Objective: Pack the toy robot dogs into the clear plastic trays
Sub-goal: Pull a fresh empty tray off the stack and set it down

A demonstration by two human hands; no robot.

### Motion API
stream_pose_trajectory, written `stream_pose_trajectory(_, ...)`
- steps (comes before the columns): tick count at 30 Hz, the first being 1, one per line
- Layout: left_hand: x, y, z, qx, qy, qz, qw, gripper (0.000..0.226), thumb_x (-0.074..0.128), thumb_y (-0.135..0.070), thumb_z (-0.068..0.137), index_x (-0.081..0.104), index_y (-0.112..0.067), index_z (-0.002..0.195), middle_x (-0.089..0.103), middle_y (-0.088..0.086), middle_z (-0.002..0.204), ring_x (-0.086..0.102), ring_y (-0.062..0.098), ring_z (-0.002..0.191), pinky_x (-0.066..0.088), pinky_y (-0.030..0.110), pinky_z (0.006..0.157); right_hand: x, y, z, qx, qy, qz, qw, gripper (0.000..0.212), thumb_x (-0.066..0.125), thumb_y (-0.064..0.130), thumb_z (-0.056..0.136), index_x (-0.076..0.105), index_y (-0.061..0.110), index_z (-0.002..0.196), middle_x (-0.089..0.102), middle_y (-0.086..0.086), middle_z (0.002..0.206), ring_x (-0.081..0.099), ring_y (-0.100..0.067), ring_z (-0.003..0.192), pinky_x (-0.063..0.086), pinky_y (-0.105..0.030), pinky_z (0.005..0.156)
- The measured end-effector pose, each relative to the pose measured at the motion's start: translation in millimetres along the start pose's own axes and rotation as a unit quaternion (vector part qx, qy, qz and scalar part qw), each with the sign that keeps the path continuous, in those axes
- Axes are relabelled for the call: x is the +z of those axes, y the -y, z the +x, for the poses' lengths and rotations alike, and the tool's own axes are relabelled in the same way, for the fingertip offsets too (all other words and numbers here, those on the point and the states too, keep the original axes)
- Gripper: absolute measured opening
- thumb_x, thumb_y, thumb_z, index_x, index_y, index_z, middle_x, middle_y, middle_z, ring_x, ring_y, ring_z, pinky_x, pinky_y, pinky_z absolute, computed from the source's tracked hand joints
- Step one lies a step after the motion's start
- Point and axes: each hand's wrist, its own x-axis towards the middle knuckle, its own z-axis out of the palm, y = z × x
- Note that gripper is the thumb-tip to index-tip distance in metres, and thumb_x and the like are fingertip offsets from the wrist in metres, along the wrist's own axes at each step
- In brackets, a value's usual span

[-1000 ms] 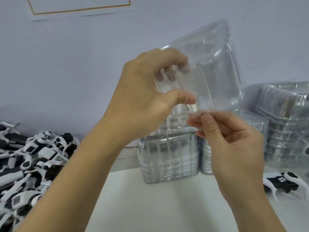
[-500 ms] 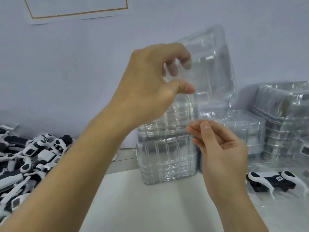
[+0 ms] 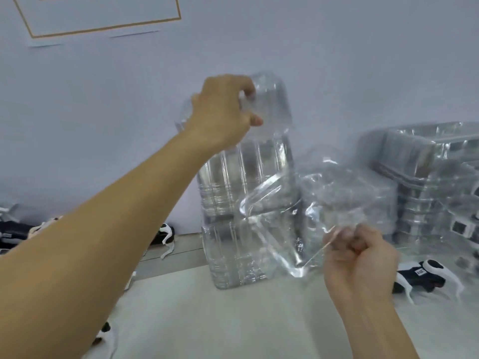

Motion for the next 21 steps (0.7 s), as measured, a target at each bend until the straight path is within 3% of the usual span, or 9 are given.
stream_pose_trajectory(3, 23.1, 6.7, 4.4, -0.005, 0.067, 0.051, 0.996, 0.046, 0.08, -0.033, 0.083, 0.065, -0.022, 0.125, 0.062, 0.001, 0.11, 0.055, 0.027, 0.12, 0.039, 0.045, 0.107, 1.2, 0.0, -0.3, 0.011, -0.023, -0.003, 1.0, 0.037, 0.027, -0.011, 0.076, 0.035, 0.019, 0.056, 0.033, 0.004, 0.048, 0.038, -0.01, 0.04, 0.037, -0.016, 0.043)
stream_pose_trajectory(5, 29.5, 8.7, 7.3, 0.001, 0.1, 0.067, 0.993, 0.049, 0.076, -0.035, 0.088, 0.059, -0.024, 0.132, 0.06, 0.0, 0.115, 0.051, 0.025, 0.123, 0.032, 0.043, 0.11, 1.0, -0.1, 0.4, 0.016, -0.033, -0.009, 0.999, 0.034, 0.027, -0.009, 0.077, 0.034, 0.02, 0.059, 0.03, 0.004, 0.05, 0.033, -0.011, 0.039, 0.032, -0.018, 0.041)
stream_pose_trajectory(7, 29.5, 10.1, 8.2, 0.015, 0.141, 0.054, 0.988, 0.05, 0.072, -0.034, 0.091, 0.054, -0.023, 0.137, 0.055, 0.0, 0.112, 0.052, 0.026, 0.12, 0.033, 0.044, 0.111, 0.4, -0.1, 1.8, 0.03, -0.045, 0.001, 0.999, 0.037, 0.029, -0.004, 0.087, 0.037, 0.02, 0.061, 0.028, 0.004, 0.052, 0.029, -0.011, 0.039, 0.03, -0.019, 0.037)
stream_pose_trajectory(9, 26.1, 10.4, 4.6, 0.029, 0.157, 0.049, 0.986, 0.05, 0.067, -0.035, 0.094, 0.051, -0.022, 0.139, 0.055, 0.004, 0.122, 0.05, 0.027, 0.123, 0.033, 0.045, 0.112, 0.7, -0.2, 2.0, 0.034, -0.044, 0.007, 0.998, 0.036, 0.028, -0.003, 0.087, 0.037, 0.02, 0.061, 0.026, 0.004, 0.054, 0.025, -0.011, 0.04, 0.028, -0.02, 0.036)
stream_pose_trajectory(12, 20.6, 7.1, -13.8, 0.03, 0.071, 0.03, 0.997, 0.042, 0.06, -0.036, 0.098, 0.053, -0.026, 0.138, 0.053, 0.005, 0.134, 0.044, 0.024, 0.13, 0.027, 0.039, 0.114, 1.1, -2.6, 0.9, 0.024, -0.043, -0.01, 0.999, 0.031, 0.026, -0.006, 0.08, 0.029, 0.021, 0.063, 0.022, 0.002, 0.057, 0.022, -0.012, 0.042, 0.027, -0.02, 0.037)
stream_pose_trajectory(15, 14.1, 0.7, -47.2, -0.01, -0.052, -0.112, 0.992, 0.022, 0.059, -0.026, 0.098, 0.064, -0.025, 0.119, 0.062, -0.002, 0.118, 0.052, 0.014, 0.117, 0.039, 0.031, 0.103, 1.5, -4.6, -1.5, 0.02, -0.038, 0.01, 0.999, 0.029, 0.026, -0.003, 0.075, 0.037, 0.019, 0.062, 0.026, 0.003, 0.054, 0.024, -0.012, 0.041, 0.027, -0.02, 0.039)
stream_pose_trajectory(18, 10.9, 2.9, -90.7, -0.102, -0.112, -0.276, 0.949, 0.011, 0.06, -0.02, 0.098, 0.069, -0.026, 0.098, 0.069, -0.012, 0.098, 0.062, 0.0, 0.093, 0.045, 0.013, 0.08, 6.8, -7.6, -6.3, -0.003, -0.04, 0.024, 0.999, 0.017, 0.035, 0.007, 0.055, 0.044, 0.017, 0.065, 0.029, 0.003, 0.052, 0.026, -0.012, 0.041, 0.028, -0.02, 0.042)
stream_pose_trajectory(21, 19.6, 14.9, -140.2, -0.205, -0.115, -0.405, 0.883, 0.016, 0.059, -0.028, 0.097, 0.071, -0.035, 0.089, 0.072, -0.012, 0.099, 0.066, 0.005, 0.094, 0.047, 0.022, 0.082, 9.1, -15.9, -10.7, -0.019, -0.045, 0.016, 0.999, 0.013, 0.04, 0.014, 0.05, 0.041, 0.019, 0.062, 0.027, 0.004, 0.051, 0.025, -0.013, 0.043, 0.027, -0.021, 0.044)
